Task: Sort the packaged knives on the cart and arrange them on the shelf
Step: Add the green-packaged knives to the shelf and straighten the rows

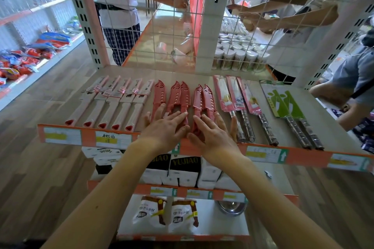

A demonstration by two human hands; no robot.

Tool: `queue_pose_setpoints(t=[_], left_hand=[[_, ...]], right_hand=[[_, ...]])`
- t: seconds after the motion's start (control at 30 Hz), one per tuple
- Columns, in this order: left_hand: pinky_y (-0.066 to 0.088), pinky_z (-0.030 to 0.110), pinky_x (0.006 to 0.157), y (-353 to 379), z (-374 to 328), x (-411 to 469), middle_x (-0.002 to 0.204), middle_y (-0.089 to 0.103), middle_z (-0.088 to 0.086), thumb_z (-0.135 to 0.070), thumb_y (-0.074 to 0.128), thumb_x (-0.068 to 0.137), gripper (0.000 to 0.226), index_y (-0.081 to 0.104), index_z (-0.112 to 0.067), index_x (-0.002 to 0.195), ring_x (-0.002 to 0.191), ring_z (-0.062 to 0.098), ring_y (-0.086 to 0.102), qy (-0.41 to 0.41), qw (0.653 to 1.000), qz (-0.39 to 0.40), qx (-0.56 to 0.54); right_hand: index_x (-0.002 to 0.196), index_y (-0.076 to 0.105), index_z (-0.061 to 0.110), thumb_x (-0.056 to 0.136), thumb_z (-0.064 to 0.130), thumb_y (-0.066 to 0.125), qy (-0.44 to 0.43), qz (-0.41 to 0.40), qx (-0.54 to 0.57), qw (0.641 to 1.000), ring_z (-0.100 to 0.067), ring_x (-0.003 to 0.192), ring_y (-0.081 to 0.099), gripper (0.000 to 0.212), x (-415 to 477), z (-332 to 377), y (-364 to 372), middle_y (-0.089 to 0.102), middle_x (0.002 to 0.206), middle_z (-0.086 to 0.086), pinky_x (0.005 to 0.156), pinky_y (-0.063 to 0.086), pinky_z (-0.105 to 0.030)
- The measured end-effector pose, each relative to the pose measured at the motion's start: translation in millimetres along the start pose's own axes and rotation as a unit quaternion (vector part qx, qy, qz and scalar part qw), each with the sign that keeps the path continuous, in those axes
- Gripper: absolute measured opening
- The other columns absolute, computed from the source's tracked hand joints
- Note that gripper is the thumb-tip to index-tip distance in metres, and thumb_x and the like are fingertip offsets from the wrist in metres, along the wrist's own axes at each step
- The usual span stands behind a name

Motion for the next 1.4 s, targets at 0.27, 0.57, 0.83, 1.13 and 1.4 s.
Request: queue_pose_setpoints(t=[0.27,0.57,0.83,1.13,1.4], left_hand=[[-0.007,0.047,0.116,-1.7,1.2,-1.7,0.158,0.007,-0.012,-0.045,0.022,0.099,0.053,0.005,-0.037,0.148,0.145,0.019,-0.016,-0.006,1.0,-0.001,-0.001],[-0.005,0.047,0.115,-4.7,-3.6,-1.9,0.158,0.011,-0.012,-0.043,0.024,0.099,0.052,0.009,-0.036,0.149,0.146,0.02,-0.013,0.0,1.0,-0.01,-0.013],[-0.004,0.047,0.115,-1.9,-6.2,-0.6,0.158,0.009,-0.013,-0.044,0.027,0.099,0.054,0.009,-0.035,0.149,0.146,0.02,-0.013,0.007,1.0,-0.002,-0.013],[-0.003,0.044,0.116,-13.4,8.7,0.0,0.159,0.004,-0.011,-0.051,0.017,0.097,0.055,0.011,-0.034,0.149,0.147,0.014,-0.008,-0.015,0.999,-0.038,-0.021],[-0.003,0.047,0.117,-6.9,21.5,2.6,0.158,0.002,-0.014,-0.037,0.022,0.101,0.048,0.016,-0.034,0.148,0.147,0.013,-0.006,-0.023,0.999,-0.026,0.0]], right_hand=[[0.149,0.011,0.035,0.095,0.054,0.03,-0.003,-0.016,-0.008,1.0,-0.019,0.145,-0.019,0.06,0.1,1.0,-2.6,0.008,0.159,0.009,0.109,-0.025,-0.038],[0.149,0.013,0.034,0.097,0.05,0.031,-0.008,-0.01,-0.005,1.0,-0.02,0.144,-0.021,0.058,0.1,3.0,-3.6,0.007,0.159,0.009,0.113,-0.018,-0.039],[0.149,0.014,0.034,0.097,0.048,0.033,-0.01,-0.003,0.006,1.0,-0.02,0.144,-0.02,0.057,-0.2,3.0,-5.0,0.007,0.159,0.011,0.117,-0.005,-0.04],[0.149,0.012,0.033,0.096,0.053,0.025,0.011,-0.029,0.004,1.0,-0.018,0.146,-0.013,0.058,3.7,-11.6,-8.2,0.003,0.159,0.008,0.119,-0.006,-0.046],[0.15,0.013,0.013,0.097,0.053,0.019,0.03,0.0,0.046,0.999,-0.015,0.147,-0.004,0.067,4.5,-11.1,-3.6,-0.002,0.16,0.001,0.117,-0.011,-0.036]])
Point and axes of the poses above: each hand's wrist, its own x-axis towards the middle knuckle, its own y-axis out of the palm, z = x × y, the point moved 10 cm from there along x, towards the middle knuckle
